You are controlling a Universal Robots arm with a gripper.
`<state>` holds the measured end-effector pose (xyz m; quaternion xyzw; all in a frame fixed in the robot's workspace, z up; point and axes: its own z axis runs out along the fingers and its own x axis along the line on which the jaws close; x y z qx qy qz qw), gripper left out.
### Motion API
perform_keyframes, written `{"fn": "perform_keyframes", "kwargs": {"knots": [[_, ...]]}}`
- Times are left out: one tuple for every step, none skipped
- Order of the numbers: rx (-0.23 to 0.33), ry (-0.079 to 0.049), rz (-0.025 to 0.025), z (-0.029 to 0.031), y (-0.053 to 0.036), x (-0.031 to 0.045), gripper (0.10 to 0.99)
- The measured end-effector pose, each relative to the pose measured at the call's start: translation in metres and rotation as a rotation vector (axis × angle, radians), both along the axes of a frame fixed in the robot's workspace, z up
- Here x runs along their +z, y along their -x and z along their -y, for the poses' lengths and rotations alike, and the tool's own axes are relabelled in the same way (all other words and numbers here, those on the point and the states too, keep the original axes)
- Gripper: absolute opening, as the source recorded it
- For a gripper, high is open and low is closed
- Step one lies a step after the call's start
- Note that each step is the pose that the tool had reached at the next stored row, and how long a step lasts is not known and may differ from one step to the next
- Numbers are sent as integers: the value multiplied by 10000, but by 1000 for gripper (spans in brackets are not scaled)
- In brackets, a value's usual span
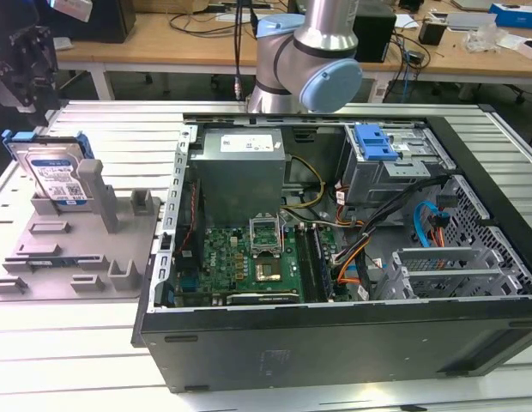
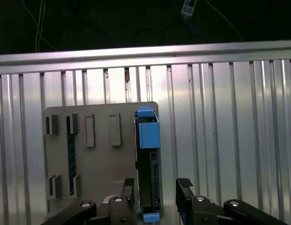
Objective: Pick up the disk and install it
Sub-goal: 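Pick up the disk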
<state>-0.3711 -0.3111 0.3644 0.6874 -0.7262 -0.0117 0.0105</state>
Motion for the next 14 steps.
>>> {"fn": "perform_keyframes", "kwargs": {"knots": [[1,0,3,0,49,-10,482],[1,-1,8,0,98,-18,482],[0,-1,9,0,150,-25,482],[-1,-1,10,-1,189,-31,482],[0,-1,10,0,241,-38,482],[0,0,9,0,271,-43,482],[5,1,10,-1,300,-51,482],[24,1,10,0,317,-58,482],[83,1,11,0,333,-70,482],[139,1,12,0,339,-77,482],[257,1,10,1,344,-87,482],[385,1,9,0,347,-96,482],[509,1,10,0,349,-105,482],[693,1,10,0,352,-119,482]]}}
